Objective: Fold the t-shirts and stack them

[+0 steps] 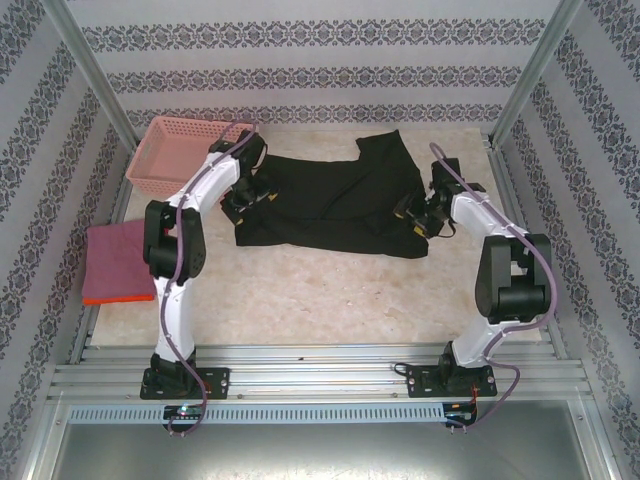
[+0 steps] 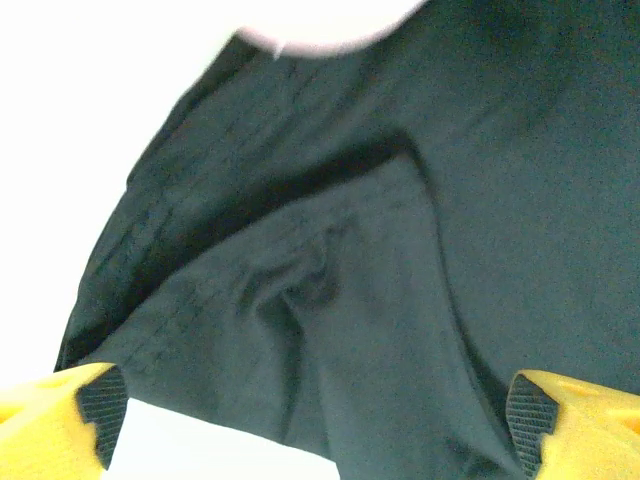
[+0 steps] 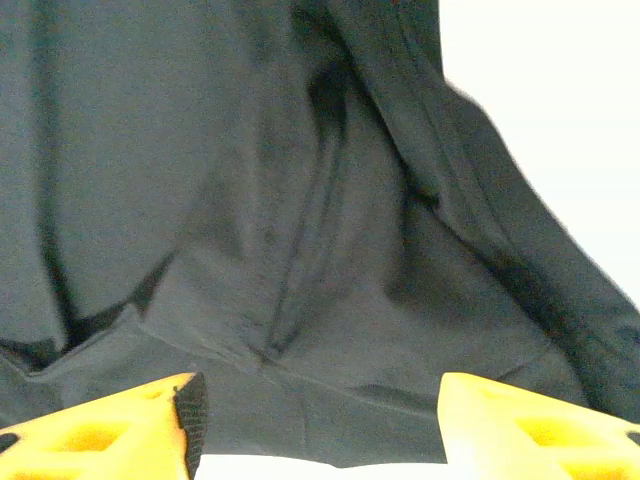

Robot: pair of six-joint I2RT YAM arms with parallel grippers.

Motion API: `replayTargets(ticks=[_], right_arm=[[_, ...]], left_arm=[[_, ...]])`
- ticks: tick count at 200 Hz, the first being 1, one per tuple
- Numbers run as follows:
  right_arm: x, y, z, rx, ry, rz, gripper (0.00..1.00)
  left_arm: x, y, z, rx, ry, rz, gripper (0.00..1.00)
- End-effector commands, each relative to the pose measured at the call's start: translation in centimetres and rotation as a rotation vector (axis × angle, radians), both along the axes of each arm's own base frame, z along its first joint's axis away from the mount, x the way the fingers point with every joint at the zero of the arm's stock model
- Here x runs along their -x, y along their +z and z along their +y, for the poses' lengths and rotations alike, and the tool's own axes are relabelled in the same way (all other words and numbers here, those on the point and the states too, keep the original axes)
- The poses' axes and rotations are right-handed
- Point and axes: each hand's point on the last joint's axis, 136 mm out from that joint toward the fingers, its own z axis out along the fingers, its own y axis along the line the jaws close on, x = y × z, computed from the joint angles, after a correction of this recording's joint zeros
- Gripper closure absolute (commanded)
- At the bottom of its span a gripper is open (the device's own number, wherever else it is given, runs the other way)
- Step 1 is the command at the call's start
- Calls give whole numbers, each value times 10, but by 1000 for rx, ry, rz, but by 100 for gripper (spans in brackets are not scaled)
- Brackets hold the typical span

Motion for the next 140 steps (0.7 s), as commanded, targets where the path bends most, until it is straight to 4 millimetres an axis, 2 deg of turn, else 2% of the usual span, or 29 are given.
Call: replayTargets(ticks=[1,17,34,70,95,140], right_arm=[[2,-21,18,-17,0,48,40],[2,-38,20,-8,-12,86,42],[5,-54,13,10,-45,135,44],[12,-68,-10,81,-68,170,48],[13,-69,-25,143,-63,199,53],[19,-80,-45,149,-86,236,53]], left_arm=[[-8,-20,-22,118,23,-67,6],[3,-36,-22,119,37,-35,12],[10,-47,-17,95,41,-34,15],[14,-67,2,48,71,-19,17],[17,-68,12,32,86,-5,20],[31,-55,15,9,2,4,18]])
